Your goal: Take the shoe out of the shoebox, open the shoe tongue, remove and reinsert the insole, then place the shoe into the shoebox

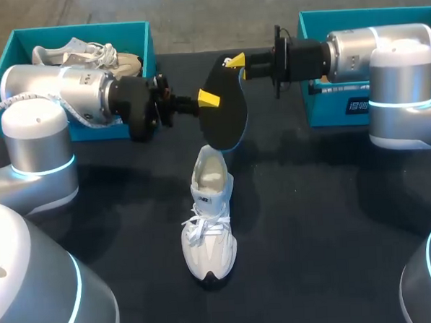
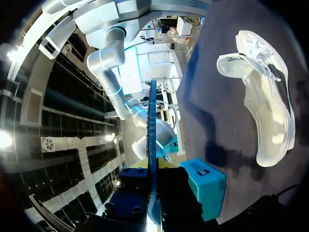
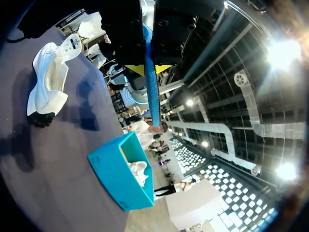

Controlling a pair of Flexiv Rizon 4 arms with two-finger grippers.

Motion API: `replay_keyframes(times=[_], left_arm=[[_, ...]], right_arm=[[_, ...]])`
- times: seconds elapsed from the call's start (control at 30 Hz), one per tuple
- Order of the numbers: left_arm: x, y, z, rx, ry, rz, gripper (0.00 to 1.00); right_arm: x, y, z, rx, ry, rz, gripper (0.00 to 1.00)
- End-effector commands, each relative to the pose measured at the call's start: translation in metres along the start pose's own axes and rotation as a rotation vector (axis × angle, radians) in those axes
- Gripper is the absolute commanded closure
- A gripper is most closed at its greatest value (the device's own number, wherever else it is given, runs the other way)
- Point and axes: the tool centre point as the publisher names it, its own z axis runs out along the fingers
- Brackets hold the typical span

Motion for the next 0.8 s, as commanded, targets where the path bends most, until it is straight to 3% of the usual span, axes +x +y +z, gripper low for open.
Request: replay_keyframes(times=[0.03, 0.4, 0.8], left_arm=[[-0.001, 0.000, 0.002, -0.001, 0.003, 0.005, 1.00], [-0.004, 0.001, -0.002, -0.006, 0.013, 0.023, 1.00], [-0.011, 0.003, -0.026, -0.055, 0.070, 0.067, 1.00]], right_arm=[[-0.001, 0.000, 0.001, -0.001, 0.009, 0.000, 0.00], [0.003, -0.005, -0.001, -0.003, 0.020, -0.005, 0.00], [0.003, -0.026, -0.018, -0.032, 0.020, -0.011, 0.00]])
